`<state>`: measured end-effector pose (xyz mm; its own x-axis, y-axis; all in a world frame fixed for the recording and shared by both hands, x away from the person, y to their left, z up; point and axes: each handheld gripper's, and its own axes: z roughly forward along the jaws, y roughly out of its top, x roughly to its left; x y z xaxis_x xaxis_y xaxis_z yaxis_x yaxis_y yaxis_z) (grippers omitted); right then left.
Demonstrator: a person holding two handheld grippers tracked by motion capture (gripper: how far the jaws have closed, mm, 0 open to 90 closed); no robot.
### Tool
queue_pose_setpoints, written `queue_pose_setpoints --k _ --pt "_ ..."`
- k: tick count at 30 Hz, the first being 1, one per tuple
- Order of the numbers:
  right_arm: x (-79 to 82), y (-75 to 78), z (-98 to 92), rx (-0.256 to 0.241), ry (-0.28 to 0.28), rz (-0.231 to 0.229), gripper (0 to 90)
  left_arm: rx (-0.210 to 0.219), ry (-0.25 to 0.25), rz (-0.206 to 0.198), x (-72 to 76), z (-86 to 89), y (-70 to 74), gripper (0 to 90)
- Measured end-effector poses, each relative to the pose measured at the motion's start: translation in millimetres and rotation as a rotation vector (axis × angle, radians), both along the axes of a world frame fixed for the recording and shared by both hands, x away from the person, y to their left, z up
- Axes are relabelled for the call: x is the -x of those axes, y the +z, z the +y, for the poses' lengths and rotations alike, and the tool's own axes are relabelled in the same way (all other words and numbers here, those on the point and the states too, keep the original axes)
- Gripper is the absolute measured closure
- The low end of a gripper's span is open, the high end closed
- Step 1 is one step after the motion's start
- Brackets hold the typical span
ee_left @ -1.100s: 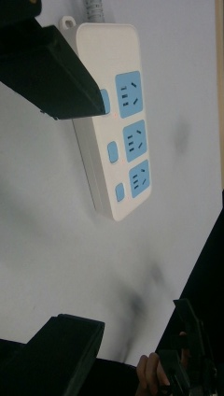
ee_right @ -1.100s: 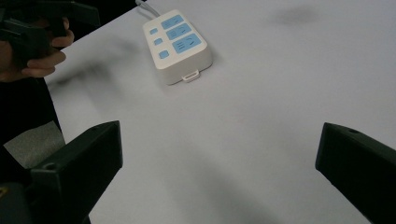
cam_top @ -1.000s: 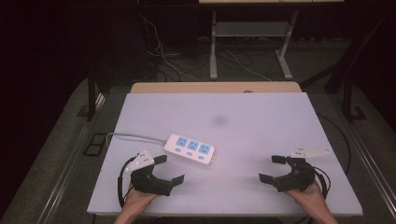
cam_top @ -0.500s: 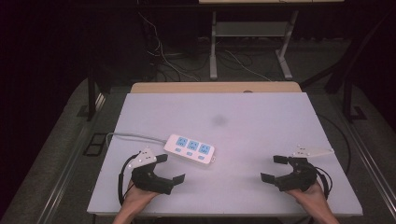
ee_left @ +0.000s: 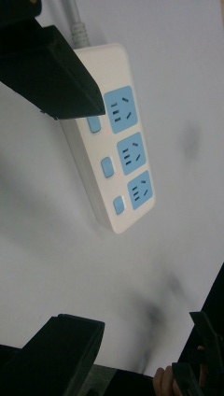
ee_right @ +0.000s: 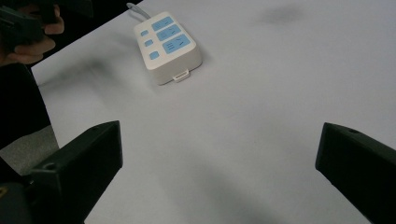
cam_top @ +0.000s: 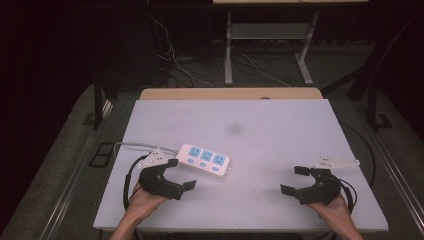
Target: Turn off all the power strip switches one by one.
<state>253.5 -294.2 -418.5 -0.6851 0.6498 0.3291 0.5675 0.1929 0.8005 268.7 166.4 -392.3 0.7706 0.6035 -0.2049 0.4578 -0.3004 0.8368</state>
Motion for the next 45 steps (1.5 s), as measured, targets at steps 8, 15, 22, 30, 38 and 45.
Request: queue_pose_setpoints --k 8,15,22,30,38,45 --pt "0.1 -0.1 -0.2 0.002 -0.001 -0.002 0.5 -0.022 -0.006 0.012 -12.2 3.3 7.6 0.0" --pt "0.5 -0.4 -0.1 0.002 -0.002 0.002 0.5 -0.048 -0.024 0.037 -22.2 4.3 8.6 0.0" --pt "1.2 -0.4 0.1 0.004 0.004 0.001 0.5 -0.07 -0.031 0.056 -32.8 3.9 10.2 0.0" --pt "1.0 -0.8 -0.3 0.004 0.004 0.005 0.5 -0.102 -0.047 0.07 -45.2 1.0 12.7 0.0" --pt "0.8 -1.2 -0.6 0.016 -0.001 0.006 0.5 -0.114 -0.043 0.083 -56.2 2.1 15.9 0.0" --pt "1.0 -0.9 -0.7 0.015 0.001 0.004 0.5 -0.145 -0.046 0.107 -66.2 0.8 12.7 1.1"
